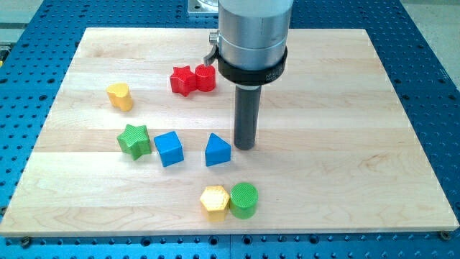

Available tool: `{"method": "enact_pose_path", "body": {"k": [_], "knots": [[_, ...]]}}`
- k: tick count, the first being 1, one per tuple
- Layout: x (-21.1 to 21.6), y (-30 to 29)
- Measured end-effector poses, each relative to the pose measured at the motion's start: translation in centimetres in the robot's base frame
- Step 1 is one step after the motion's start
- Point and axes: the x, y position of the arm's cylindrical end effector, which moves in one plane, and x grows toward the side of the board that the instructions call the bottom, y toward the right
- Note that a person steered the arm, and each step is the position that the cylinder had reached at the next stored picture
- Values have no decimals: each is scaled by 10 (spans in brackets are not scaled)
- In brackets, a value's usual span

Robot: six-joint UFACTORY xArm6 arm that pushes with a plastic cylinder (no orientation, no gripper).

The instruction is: Move the blue triangle vertically below the red circle

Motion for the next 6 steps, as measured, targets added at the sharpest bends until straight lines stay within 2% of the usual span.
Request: {"method": "enact_pose_path", "body": {"k": [1, 4, 6], "knots": [[15, -5], [-15, -95], [-15, -102]]}}
